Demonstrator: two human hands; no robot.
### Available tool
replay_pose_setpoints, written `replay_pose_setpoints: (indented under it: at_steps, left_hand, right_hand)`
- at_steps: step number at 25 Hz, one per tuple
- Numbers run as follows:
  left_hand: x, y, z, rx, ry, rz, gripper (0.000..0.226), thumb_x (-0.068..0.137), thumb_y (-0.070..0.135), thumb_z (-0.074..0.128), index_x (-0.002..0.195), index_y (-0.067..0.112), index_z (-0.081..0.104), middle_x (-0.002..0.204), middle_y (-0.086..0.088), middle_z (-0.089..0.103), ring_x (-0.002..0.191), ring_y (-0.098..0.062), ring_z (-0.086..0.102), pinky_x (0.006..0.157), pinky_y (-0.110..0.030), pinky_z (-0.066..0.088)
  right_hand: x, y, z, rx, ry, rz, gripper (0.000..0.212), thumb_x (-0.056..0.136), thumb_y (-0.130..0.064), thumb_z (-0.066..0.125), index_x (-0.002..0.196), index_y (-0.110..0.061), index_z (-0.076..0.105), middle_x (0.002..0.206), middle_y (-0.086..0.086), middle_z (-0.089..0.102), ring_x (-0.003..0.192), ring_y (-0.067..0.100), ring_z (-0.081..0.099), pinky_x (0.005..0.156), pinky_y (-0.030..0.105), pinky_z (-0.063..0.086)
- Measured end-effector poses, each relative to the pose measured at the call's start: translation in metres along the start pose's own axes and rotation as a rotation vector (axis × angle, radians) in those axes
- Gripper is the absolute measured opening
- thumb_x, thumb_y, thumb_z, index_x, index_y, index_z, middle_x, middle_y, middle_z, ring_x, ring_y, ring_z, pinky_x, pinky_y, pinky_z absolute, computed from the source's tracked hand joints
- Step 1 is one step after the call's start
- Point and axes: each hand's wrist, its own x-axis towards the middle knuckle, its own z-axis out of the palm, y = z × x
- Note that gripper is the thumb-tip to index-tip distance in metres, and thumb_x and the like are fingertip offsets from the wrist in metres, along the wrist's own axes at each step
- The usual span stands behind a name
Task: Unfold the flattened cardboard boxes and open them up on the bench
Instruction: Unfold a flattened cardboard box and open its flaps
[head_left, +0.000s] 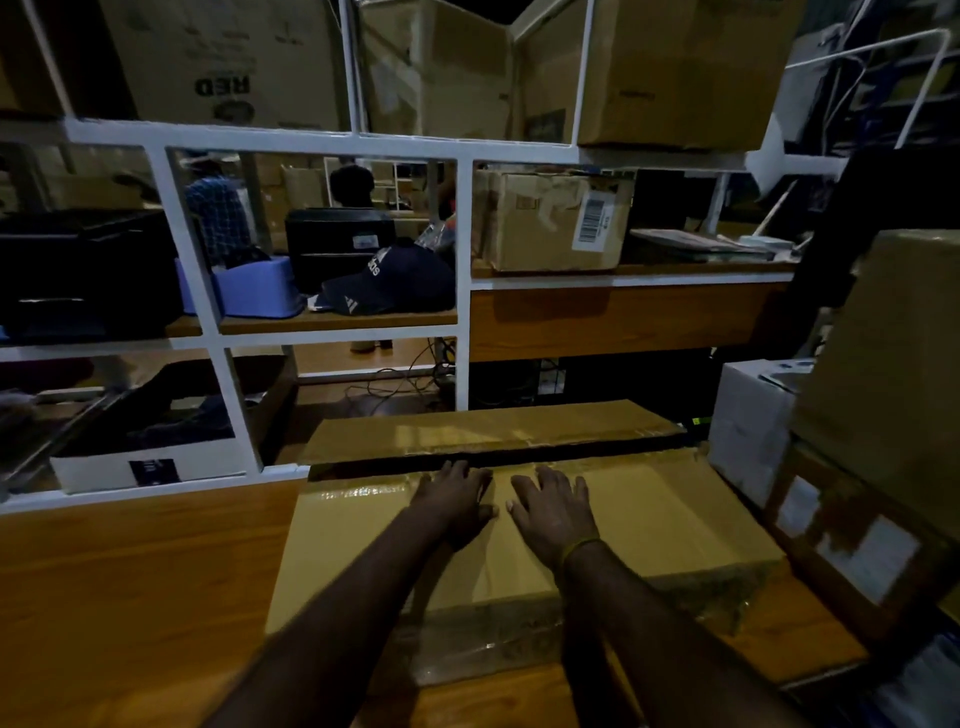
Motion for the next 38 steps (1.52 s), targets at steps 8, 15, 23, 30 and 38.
replay_pose_setpoints:
  at_steps: [8, 15, 23, 30, 38]
  left_hand:
    - [0.020, -0.005, -0.016, -0.050, -0.032, 0.004, 0.069, 0.082, 0.060, 0.066, 0.139, 0.030, 0.045, 0.141, -0.011, 0.042, 0.126, -0.035, 0.044, 0.097, -0.045, 0.043]
    - [-0.005, 0.010, -0.044, -0.015, 0.320, -0.010, 0.080, 0.080, 0.053, 0.071, 0.146, 0.023, 0.038, 0.140, -0.011, 0.046, 0.128, -0.031, 0.042, 0.099, -0.042, 0.041]
    - [-0.077, 0.063, -0.074, -0.043, 0.589, -0.095, 0.061, 0.081, 0.048, 0.072, 0.130, 0.020, 0.049, 0.131, -0.006, 0.051, 0.121, -0.026, 0.048, 0.099, -0.039, 0.040]
    - [-0.173, 0.126, -0.087, -0.004, 0.605, -0.122, 0.031, 0.089, 0.038, 0.065, 0.115, 0.026, 0.053, 0.111, 0.002, 0.065, 0.099, -0.019, 0.061, 0.089, -0.038, 0.044]
    - [-0.245, 0.171, -0.047, 0.038, 0.328, -0.084, 0.020, 0.095, 0.028, 0.059, 0.113, 0.024, 0.064, 0.101, 0.002, 0.067, 0.082, -0.014, 0.063, 0.060, -0.025, 0.043]
  right_hand:
    - [0.002, 0.006, -0.011, 0.021, -0.025, 0.015, 0.052, 0.103, -0.049, 0.031, 0.151, -0.033, 0.023, 0.163, 0.008, 0.010, 0.149, 0.027, 0.014, 0.118, 0.055, 0.008]
    - [0.000, 0.016, -0.047, 0.025, 0.002, -0.050, 0.064, 0.100, -0.053, 0.034, 0.156, -0.033, 0.008, 0.164, 0.003, 0.008, 0.151, 0.027, 0.004, 0.120, 0.055, 0.000]
    - [-0.040, 0.025, -0.112, 0.052, 0.331, -0.113, 0.055, 0.092, -0.054, 0.054, 0.138, -0.027, 0.041, 0.128, 0.009, 0.039, 0.121, 0.031, 0.039, 0.108, 0.046, 0.034]
    - [-0.120, 0.052, -0.118, 0.094, 0.683, -0.261, 0.030, 0.091, -0.046, 0.057, 0.102, -0.018, 0.062, 0.097, 0.009, 0.057, 0.086, 0.028, 0.056, 0.075, 0.038, 0.044]
    - [-0.218, 0.051, -0.084, 0.212, 0.740, -0.286, 0.031, 0.092, -0.035, 0.048, 0.073, -0.020, 0.067, 0.074, 0.000, 0.066, 0.064, 0.022, 0.058, 0.062, 0.032, 0.039]
